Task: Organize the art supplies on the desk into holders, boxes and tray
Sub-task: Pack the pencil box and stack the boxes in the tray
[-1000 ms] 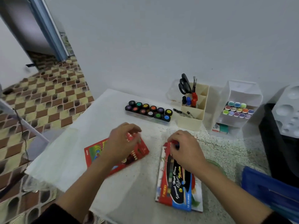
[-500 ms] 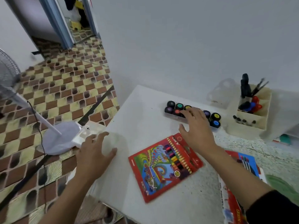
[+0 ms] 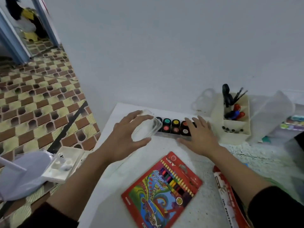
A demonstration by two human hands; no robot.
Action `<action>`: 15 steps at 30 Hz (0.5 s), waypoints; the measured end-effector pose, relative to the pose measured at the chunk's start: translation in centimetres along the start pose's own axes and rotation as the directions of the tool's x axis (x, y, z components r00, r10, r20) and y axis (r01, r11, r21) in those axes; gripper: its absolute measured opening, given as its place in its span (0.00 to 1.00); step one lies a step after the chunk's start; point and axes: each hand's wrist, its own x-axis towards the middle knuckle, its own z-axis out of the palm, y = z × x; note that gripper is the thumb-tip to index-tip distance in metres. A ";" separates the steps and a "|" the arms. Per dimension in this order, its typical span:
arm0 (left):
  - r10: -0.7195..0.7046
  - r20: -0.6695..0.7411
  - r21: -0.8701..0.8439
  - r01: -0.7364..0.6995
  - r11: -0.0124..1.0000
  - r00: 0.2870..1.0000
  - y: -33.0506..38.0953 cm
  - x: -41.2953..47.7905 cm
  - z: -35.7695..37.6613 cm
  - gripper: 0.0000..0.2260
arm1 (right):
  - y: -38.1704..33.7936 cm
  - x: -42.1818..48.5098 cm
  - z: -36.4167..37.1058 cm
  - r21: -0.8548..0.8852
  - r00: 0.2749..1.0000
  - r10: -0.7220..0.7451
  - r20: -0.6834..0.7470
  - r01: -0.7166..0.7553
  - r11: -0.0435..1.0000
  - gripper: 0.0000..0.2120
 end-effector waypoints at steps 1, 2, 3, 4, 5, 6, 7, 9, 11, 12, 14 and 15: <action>0.044 0.026 -0.004 -0.044 0.999 0.999 0.3 1.5 0.3 0.27 | 0.4 0.4 -0.3 -0.029 0.997 0.023 0.078 -0.021 0.999 0.45; 0.081 0.046 -0.006 -0.080 0.997 0.996 0.4 2.9 0.6 0.28 | 0.8 0.7 -0.6 -0.024 0.991 0.036 0.127 -0.033 0.999 0.46; 0.112 0.065 -0.006 -0.112 0.994 0.992 0.7 4.2 0.9 0.28 | 1.1 0.9 -0.7 0.018 0.989 0.033 0.141 -0.036 0.999 0.47; 0.140 0.090 -0.003 -0.140 0.990 0.986 1.0 5.3 1.3 0.29 | 1.5 1.0 -0.7 0.072 0.991 0.020 0.130 -0.029 0.997 0.46; 0.171 0.112 0.000 -0.172 0.985 0.979 1.3 6.2 1.6 0.29 | 1.7 0.9 -0.7 0.115 0.994 0.005 0.113 -0.018 0.993 0.46; 0.204 0.128 -0.004 -0.206 0.979 0.970 1.6 7.0 1.9 0.30 | 1.8 0.7 -0.6 0.146 0.995 -0.014 0.096 0.000 0.989 0.46; 0.232 0.145 -0.015 -0.232 0.973 0.962 2.0 7.7 2.3 0.31 | 2.0 0.4 -0.4 0.175 0.996 -0.034 0.087 0.018 0.984 0.46; 0.261 0.183 -0.024 -0.262 0.965 0.948 2.7 8.5 3.0 0.32 | 2.0 -0.4 0.0 0.252 0.993 -0.092 0.068 0.072 0.965 0.45; 0.286 0.226 -0.003 -0.293 0.956 0.931 3.3 8.8 4.0 0.34 | 2.0 -1.2 0.2 0.362 0.990 -0.134 0.052 0.106 0.926 0.44; 0.295 0.252 0.005 -0.306 0.952 0.922 3.6 9.0 4.7 0.35 | 2.2 -1.7 0.2 0.424 0.989 -0.138 0.043 0.107 0.899 0.44; 0.301 0.299 0.023 -0.323 0.946 0.905 4.0 9.2 5.8 0.37 | 3.1 -2.7 0.2 0.484 0.992 -0.127 0.016 0.103 0.869 0.50; 0.303 0.317 0.037 -0.331 0.943 0.899 4.2 9.3 6.4 0.37 | 3.7 -3.2 0.1 0.479 0.994 -0.107 0.013 0.088 0.874 0.53</action>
